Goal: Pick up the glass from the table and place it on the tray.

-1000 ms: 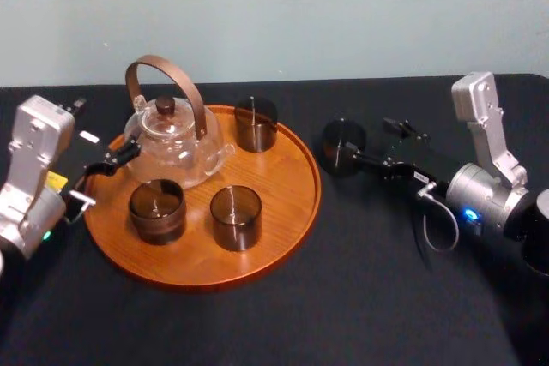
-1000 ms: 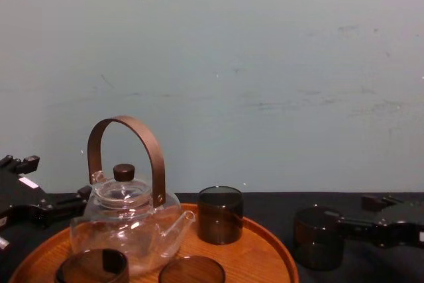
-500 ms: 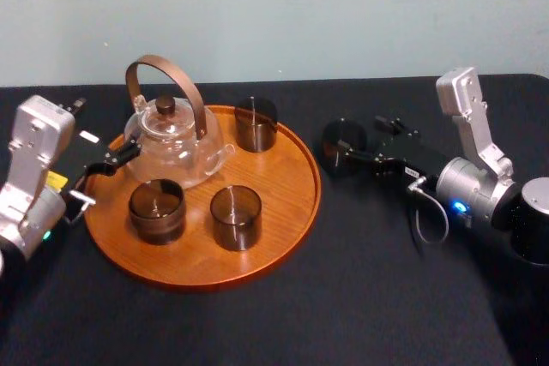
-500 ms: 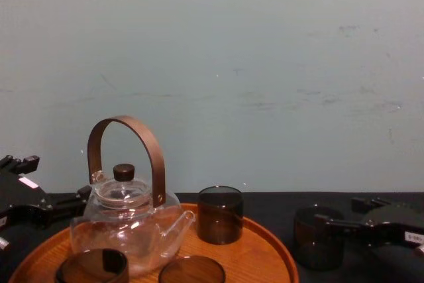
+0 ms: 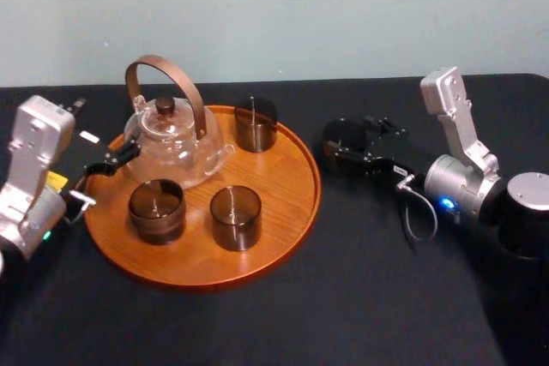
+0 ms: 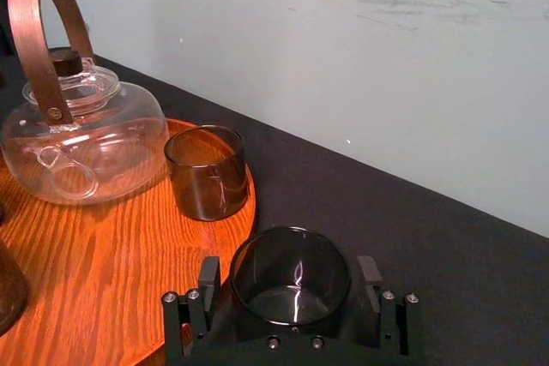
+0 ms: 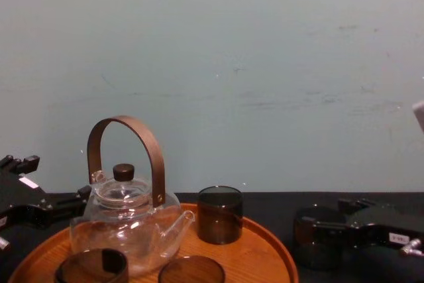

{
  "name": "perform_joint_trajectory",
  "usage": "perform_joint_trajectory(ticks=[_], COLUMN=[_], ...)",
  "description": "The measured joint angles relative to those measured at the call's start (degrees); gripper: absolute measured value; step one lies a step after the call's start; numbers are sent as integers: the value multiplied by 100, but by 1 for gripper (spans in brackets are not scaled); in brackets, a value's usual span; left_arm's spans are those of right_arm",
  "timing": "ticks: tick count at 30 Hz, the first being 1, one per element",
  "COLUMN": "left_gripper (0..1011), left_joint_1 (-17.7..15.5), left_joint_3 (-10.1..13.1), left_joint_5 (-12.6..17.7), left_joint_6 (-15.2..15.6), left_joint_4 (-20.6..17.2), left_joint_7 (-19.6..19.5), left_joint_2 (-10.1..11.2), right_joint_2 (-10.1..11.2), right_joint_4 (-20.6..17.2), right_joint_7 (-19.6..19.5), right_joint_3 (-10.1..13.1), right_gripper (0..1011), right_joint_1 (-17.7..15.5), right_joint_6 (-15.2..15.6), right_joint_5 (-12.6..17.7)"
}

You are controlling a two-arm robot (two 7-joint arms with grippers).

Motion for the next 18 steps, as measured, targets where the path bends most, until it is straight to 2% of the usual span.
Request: perform_joint_trajectory(ticks=[9, 18], left_gripper=[1001, 1001], left_joint_1=[0, 0], left_joint_3=[0, 0], left_joint_5=[0, 0], left_joint_6=[0, 0], left_joint_4=[0, 0], left_joint_7=[0, 0], left_joint_2=[0, 0], right_joint_2=[-126, -127], right_joint_4=[338, 343], right_joint_7=[92, 91], right_joint_3=[-33, -32], right_gripper=[1003, 1002], right_joint_1=[174, 183], right_joint_6=[-122, -129], right_joint_5=[-55, -62])
